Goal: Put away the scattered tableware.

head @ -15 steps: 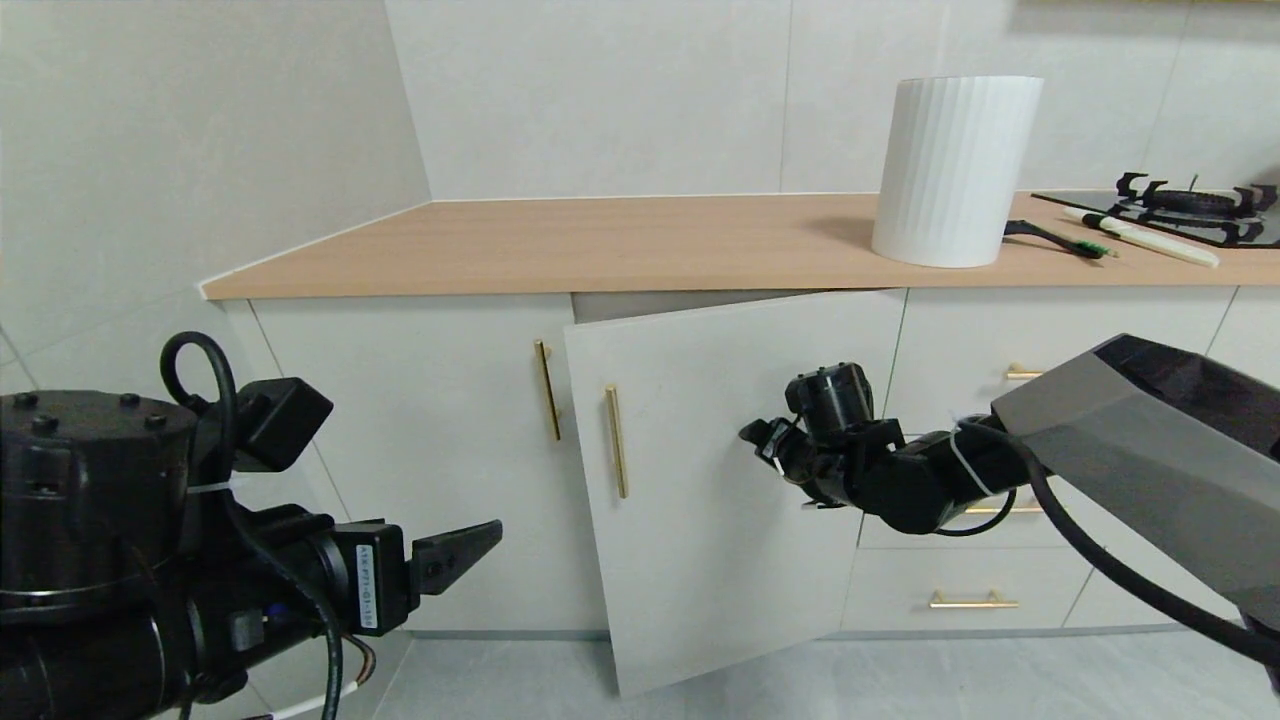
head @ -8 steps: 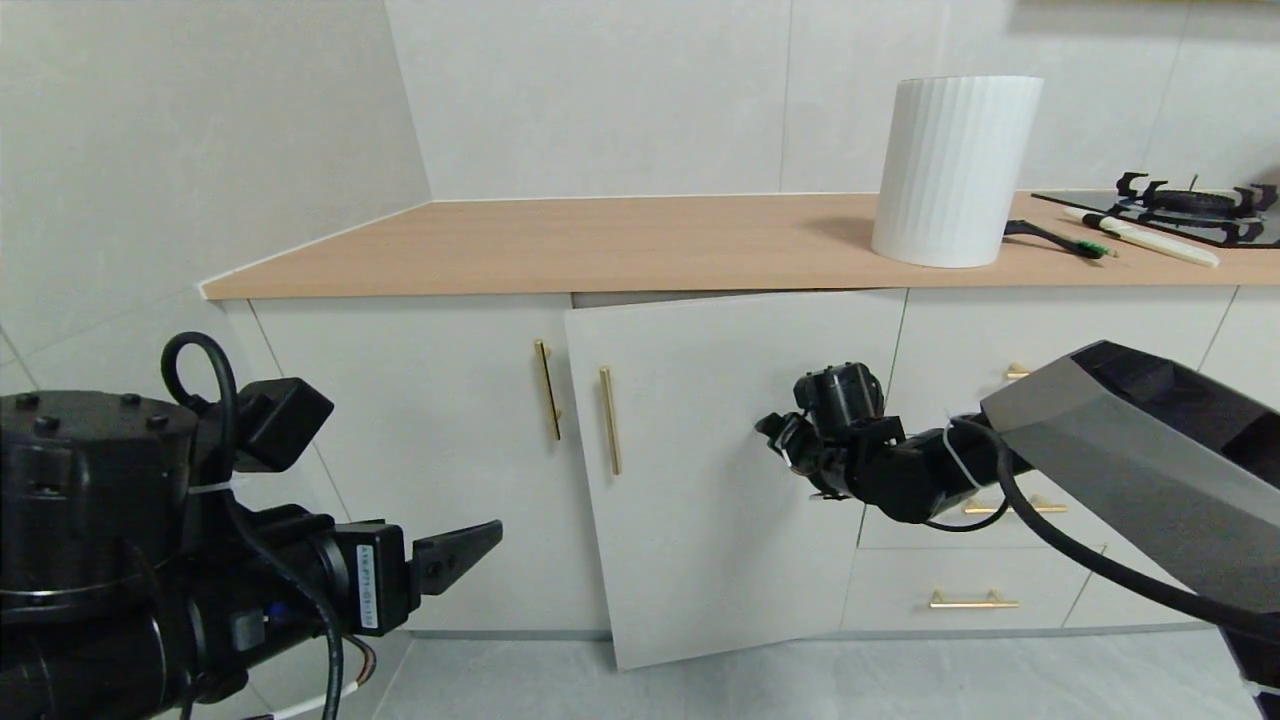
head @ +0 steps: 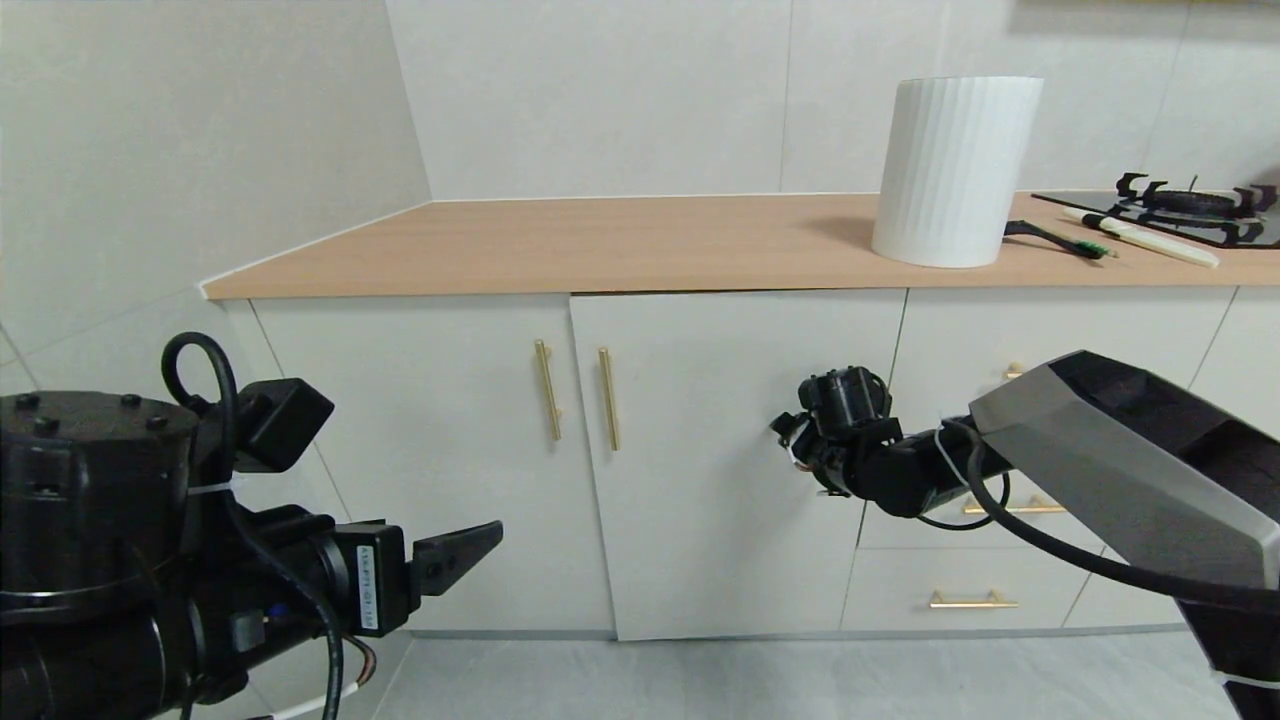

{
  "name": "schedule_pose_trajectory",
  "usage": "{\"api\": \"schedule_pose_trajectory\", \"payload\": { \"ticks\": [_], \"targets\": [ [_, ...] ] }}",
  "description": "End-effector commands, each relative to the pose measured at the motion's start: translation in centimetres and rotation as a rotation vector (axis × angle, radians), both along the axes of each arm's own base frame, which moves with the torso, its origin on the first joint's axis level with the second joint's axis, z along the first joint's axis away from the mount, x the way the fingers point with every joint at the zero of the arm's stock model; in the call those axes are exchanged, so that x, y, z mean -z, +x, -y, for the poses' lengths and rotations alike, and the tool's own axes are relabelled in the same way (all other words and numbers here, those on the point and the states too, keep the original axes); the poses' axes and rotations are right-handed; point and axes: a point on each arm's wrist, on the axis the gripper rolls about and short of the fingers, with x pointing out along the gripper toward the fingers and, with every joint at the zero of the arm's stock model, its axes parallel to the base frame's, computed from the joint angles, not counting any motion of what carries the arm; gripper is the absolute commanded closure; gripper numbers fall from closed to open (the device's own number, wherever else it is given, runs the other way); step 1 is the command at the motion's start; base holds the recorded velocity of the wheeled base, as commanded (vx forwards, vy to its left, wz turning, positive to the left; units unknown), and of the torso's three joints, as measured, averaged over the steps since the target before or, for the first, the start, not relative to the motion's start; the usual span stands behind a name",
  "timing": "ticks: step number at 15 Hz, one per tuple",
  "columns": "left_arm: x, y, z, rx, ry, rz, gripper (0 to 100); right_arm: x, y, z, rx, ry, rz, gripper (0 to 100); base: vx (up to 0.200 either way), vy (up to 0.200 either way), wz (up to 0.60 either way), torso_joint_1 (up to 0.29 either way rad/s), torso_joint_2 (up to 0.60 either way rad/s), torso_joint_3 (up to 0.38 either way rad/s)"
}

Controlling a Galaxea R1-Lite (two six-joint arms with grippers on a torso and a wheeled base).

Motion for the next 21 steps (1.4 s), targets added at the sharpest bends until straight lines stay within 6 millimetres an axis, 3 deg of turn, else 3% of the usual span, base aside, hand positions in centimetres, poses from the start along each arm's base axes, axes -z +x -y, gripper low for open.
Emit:
{"api": "schedule_pose_trajectory", "payload": {
  "ticks": [1, 10, 15, 18, 19, 21],
  "targets": [
    [0.0, 0.0, 0.0, -0.001, 0.000, 0.000, 0, 0.2, 0.2, 0.3, 0.007, -0.001, -0.002, 0, 0.000, 0.000, 0.00, 0.000, 0.00, 0.000],
    [0.0, 0.0, 0.0, -0.001, 0.000, -0.001, 0, 0.4, 1.2, 1.2, 0.047, -0.008, -0.034, 0, 0.000, 0.000, 0.00, 0.000, 0.00, 0.000],
    [0.0, 0.0, 0.0, -0.001, 0.000, 0.000, 0, -1.7, -0.5, 1.0, 0.019, 0.003, -0.038, 0, 0.000, 0.000, 0.00, 0.000, 0.00, 0.000],
    [-0.5, -0.3, -0.5, -0.016, -0.014, 0.028, 0, -9.6, -8.0, 1.6, -0.205, 0.078, -0.005, 0, 0.000, 0.000, 0.00, 0.000, 0.00, 0.000],
    [-0.9, -0.8, -0.8, -0.023, -0.022, 0.044, 0, -11.4, -9.9, 2.5, -0.248, 0.070, 0.019, 0, 0.000, 0.000, 0.00, 0.000, 0.00, 0.000],
    [-2.2, -3.3, -3.1, -0.064, -0.048, 0.147, 0, -15.2, -15.4, 6.2, -0.282, -0.011, 0.106, 0, 0.000, 0.000, 0.00, 0.000, 0.00, 0.000]
  ]
}}
